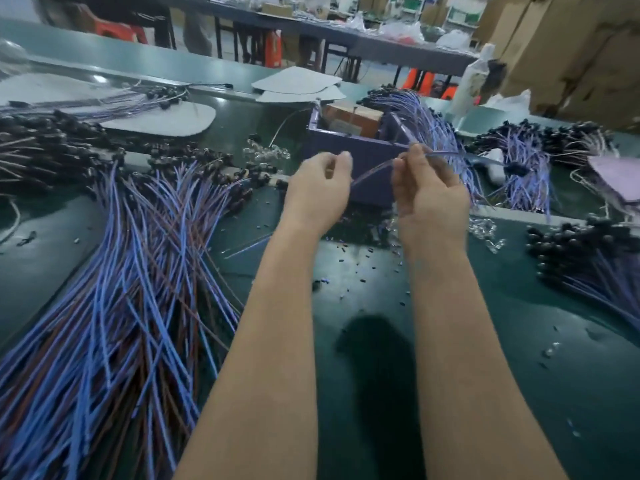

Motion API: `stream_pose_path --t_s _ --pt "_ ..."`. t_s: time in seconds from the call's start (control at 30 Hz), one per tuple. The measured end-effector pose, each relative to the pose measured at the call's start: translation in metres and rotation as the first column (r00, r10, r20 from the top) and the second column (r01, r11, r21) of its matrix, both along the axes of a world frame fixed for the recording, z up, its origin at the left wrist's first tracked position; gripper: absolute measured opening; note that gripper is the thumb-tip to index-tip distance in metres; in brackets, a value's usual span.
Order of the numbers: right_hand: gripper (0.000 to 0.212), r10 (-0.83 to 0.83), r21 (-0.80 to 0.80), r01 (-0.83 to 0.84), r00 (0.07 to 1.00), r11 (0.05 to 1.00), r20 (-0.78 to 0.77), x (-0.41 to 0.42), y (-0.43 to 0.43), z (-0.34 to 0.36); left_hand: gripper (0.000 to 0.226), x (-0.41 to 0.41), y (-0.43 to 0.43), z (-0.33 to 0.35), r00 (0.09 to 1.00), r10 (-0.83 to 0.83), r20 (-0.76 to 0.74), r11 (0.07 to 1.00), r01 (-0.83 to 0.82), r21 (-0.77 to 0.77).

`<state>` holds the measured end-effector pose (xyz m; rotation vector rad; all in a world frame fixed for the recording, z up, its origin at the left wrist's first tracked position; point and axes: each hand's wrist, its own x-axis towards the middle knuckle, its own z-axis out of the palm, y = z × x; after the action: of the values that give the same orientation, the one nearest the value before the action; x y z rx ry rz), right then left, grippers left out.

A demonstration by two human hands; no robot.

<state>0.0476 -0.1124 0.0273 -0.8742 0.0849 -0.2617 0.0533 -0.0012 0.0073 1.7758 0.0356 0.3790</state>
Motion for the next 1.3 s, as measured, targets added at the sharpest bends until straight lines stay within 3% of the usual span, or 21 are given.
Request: stream_pose_path --t_s 0.07,0.13,0.2,0.3,0.4,0.5,0.6,0.67,0.73,0.83,1.0,1.3 --pt "0.019 -0.174 0.088 0.175 0.985 0.981 -0.008 0.000 -0.035 0.000 0.026 -0.002 -0.023 -0.001 0.970 -0.232 -0.067 0.954 0.240 0.181" --pt "0.019 -0.258 0.101 0.262 0.965 0.960 -0.049 0.000 -0.064 -0.007 0.018 -0.003 -0.045 -0.005 0.952 -0.303 -0.045 0.915 0.304 0.265" --pt "0.017 -0.237 -0.035 0.235 0.968 0.971 -0.082 0.001 -0.080 -0.020 0.014 -0.001 -0.063 -0.009 0.948 -0.318 -0.010 0.911 0.308 0.273" --pt "0.019 -0.102 -0.320 0.069 0.991 0.945 -0.088 0.002 -0.082 -0.044 0.016 0.002 -0.088 -0.013 0.951 -0.309 -0.002 0.914 0.298 0.276" --pt "0.022 -0.117 -0.428 0.090 0.992 0.899 -0.037 0.006 -0.082 -0.059 0.016 0.004 -0.095 -0.025 0.964 -0.261 -0.041 0.910 0.260 0.323" --pt "0.023 -0.298 -0.328 0.268 0.953 0.906 -0.045 0.010 -0.091 -0.062 0.017 0.005 -0.078 -0.037 0.977 -0.178 -0.118 0.904 0.210 0.374" --pt "0.021 -0.333 -0.158 0.315 0.937 0.936 -0.103 0.013 -0.095 -0.062 0.015 0.006 -0.059 -0.043 0.988 -0.070 -0.137 0.927 0.115 0.358" --pt "0.019 -0.244 -0.187 0.220 0.963 0.957 -0.114 0.014 -0.087 -0.063 0.015 0.007 -0.057 -0.043 0.991 -0.033 -0.133 0.938 0.077 0.337" --pt "0.018 -0.122 -0.321 0.082 0.987 0.943 -0.107 0.014 -0.076 -0.066 0.015 0.007 -0.061 -0.043 0.990 -0.053 -0.131 0.949 0.091 0.303" --pt "0.020 -0.144 -0.454 0.099 0.987 0.885 -0.066 0.015 -0.070 -0.070 0.013 0.006 -0.065 -0.044 0.987 -0.079 -0.139 0.956 0.115 0.271" --pt "0.018 -0.291 -0.395 0.250 0.955 0.884 -0.047 0.015 -0.081 -0.068 0.017 0.009 -0.057 -0.046 0.988 0.001 -0.157 0.947 0.049 0.317" --pt "0.020 -0.344 -0.281 0.310 0.936 0.908 -0.079 0.015 -0.075 -0.072 0.016 0.010 -0.062 -0.045 0.978 0.062 -0.198 0.981 -0.023 0.195"
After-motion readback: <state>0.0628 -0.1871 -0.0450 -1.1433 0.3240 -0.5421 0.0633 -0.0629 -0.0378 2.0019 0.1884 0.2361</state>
